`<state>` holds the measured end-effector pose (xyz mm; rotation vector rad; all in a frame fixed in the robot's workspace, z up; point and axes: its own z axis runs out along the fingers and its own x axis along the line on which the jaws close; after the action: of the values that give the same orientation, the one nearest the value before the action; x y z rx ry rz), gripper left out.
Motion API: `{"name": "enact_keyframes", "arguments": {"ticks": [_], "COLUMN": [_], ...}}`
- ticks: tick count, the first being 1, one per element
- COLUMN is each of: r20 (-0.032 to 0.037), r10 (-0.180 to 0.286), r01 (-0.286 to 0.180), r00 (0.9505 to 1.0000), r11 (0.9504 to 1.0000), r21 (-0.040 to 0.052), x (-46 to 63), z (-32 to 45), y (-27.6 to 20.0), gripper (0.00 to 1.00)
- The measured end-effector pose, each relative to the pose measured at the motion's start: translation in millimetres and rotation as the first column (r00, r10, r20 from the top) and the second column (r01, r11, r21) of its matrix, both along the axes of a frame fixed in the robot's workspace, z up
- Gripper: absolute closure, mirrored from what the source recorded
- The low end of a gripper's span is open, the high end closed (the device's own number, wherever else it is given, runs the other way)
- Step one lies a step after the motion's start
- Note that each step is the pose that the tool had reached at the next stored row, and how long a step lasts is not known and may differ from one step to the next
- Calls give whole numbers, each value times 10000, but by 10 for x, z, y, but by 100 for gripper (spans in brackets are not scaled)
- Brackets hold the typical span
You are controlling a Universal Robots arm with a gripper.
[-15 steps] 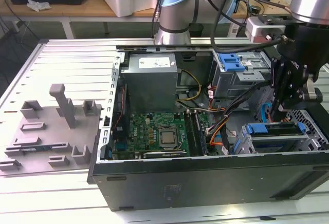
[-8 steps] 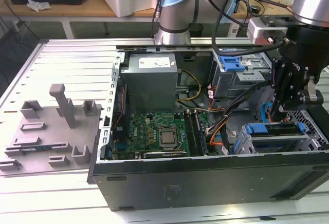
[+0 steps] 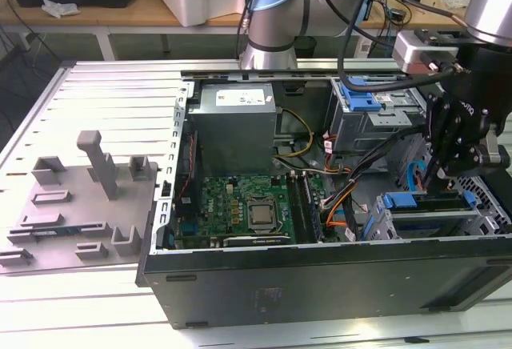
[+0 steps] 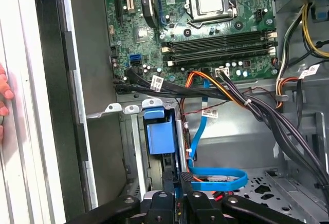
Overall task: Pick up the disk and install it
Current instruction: 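Insert the second disk wire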
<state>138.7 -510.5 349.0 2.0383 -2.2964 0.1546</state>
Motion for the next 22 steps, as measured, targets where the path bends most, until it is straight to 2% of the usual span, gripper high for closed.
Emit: {"name": "enact_keyframes", "arguments": {"ticks": [2, 11, 16, 22], "r20": [-26, -29, -28, -45], "r10": [31, 51, 51, 51], "r01": [-31, -51, -51, -51], "r00": [10000, 10000, 10000, 10000], "r11": [10000, 10000, 9999, 9999], "r21": [-2, 0, 105, 108], "x": [2, 2, 3, 5], "z": [-11, -14, -15, -17], "y": [0, 0, 0, -3], "gripper": [84, 84, 84, 84]}}
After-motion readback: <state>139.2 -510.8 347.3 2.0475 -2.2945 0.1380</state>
